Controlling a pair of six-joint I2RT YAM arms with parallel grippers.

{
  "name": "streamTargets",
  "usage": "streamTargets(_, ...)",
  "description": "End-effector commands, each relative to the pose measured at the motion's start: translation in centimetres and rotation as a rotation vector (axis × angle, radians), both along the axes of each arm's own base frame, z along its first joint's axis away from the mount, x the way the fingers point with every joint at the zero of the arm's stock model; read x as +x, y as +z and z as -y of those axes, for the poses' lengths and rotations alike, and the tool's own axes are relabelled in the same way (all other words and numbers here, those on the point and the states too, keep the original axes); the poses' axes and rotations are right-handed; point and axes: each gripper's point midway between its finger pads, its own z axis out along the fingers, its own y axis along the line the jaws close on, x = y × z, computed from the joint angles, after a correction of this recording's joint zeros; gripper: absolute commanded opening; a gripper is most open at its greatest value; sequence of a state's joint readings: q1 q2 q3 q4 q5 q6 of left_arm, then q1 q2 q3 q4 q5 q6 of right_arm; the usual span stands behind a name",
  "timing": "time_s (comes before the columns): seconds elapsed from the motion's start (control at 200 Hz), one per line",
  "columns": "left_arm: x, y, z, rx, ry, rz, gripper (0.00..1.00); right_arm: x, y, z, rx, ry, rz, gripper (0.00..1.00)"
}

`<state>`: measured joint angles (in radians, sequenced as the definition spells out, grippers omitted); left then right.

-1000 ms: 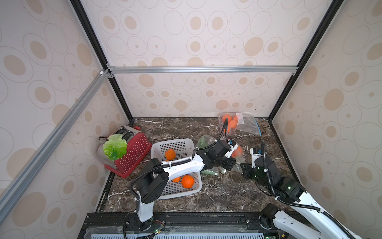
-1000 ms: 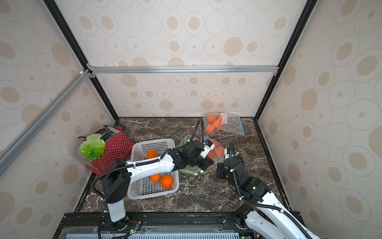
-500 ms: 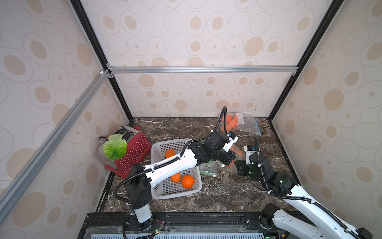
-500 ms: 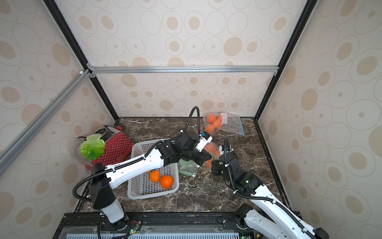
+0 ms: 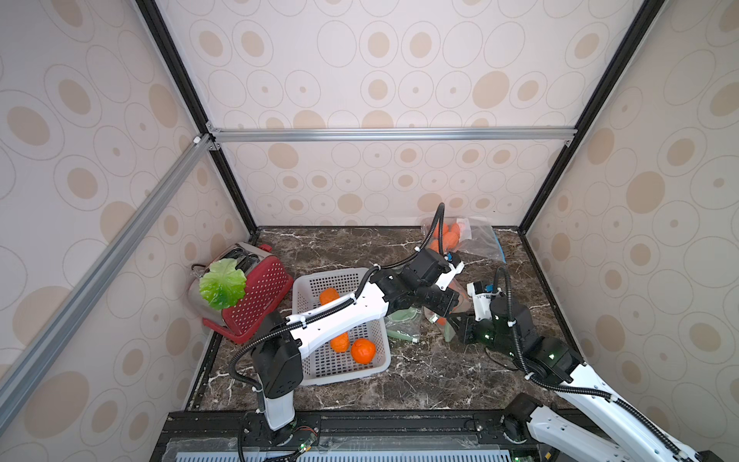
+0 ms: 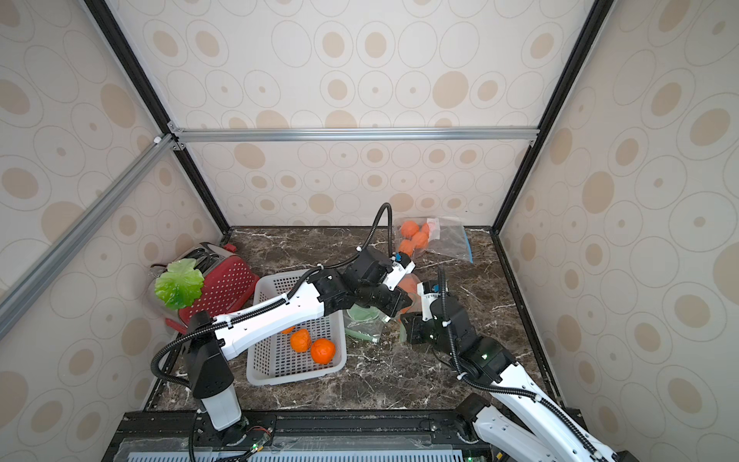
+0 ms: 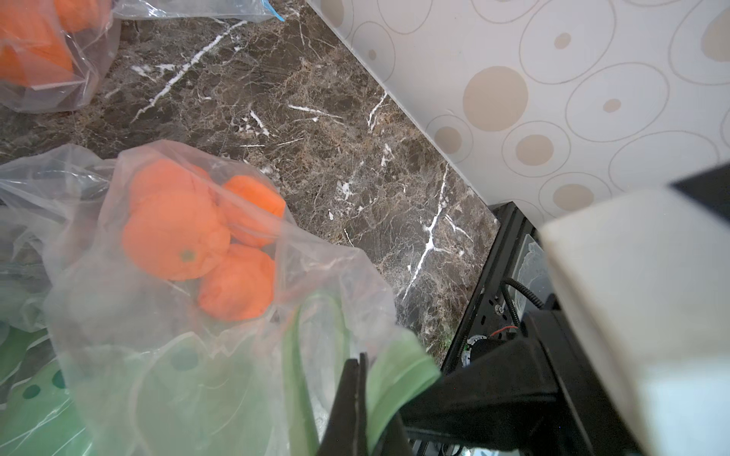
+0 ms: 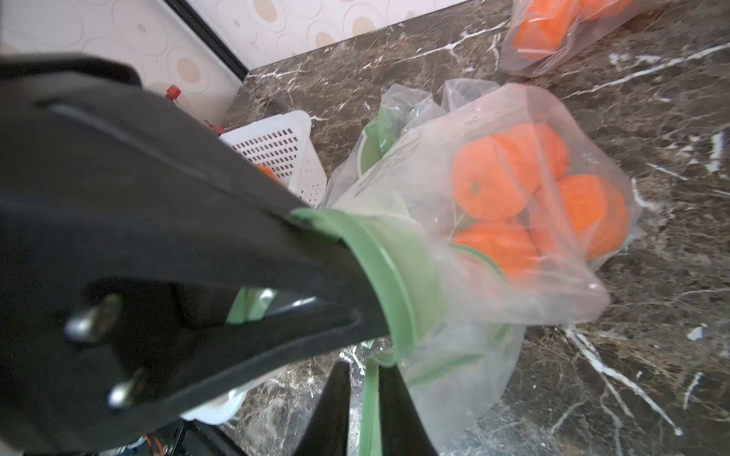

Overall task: Open the zip-top bag and take out the orange
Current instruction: Open the zipper of the food storage bag at the center of the board.

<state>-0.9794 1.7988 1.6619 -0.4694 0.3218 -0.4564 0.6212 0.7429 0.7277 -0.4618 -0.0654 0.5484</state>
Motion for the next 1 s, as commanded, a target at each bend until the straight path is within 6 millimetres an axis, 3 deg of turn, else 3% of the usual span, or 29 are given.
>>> streamTargets(0.0, 1.4, 1.4, -0.8, -0.014, 0.063, 0.040, 0.00, -1.1, 2.0, -1.5, 0.060, 0.096, 0.001, 0.19)
streamTargets(0.255, 2.5, 2.7, -1.1, -0.035, 0.099, 0.079, 0.00, -4.0, 2.7, -3.3, 0.126, 0.283, -0.023, 0.30)
streamTargets(0.406, 2.5, 3.1, -0.9, -0.046, 0.097, 0.078, 0.00, -4.5, 2.4, -3.7, 0.121, 0.329, -0.026, 0.30)
streamTargets(0.531, 2.1, 3.2, -0.9, -0.056, 0.083, 0.062, 0.00, -1.2, 0.0, 0.0, -0.026, 0.064, -0.004, 0.23)
streamTargets(0.661, 1.9, 3.8, -1.6, -0.071, 0.097, 0.084, 0.00, 0.1, -1.2, 3.6, -0.186, -0.105, 0.001, 0.20)
streamTargets(0.816, 1.3, 3.9, -1.7, -0.080, 0.075, 0.075, 0.00, 0.5, -1.1, 7.5, -0.336, -0.248, 0.038, 0.20)
streamTargets(0.996, 1.6, 3.3, -1.5, -0.070, 0.080, 0.069, 0.00, 0.0, 0.8, 9.4, -0.362, -0.305, 0.111, 0.23)
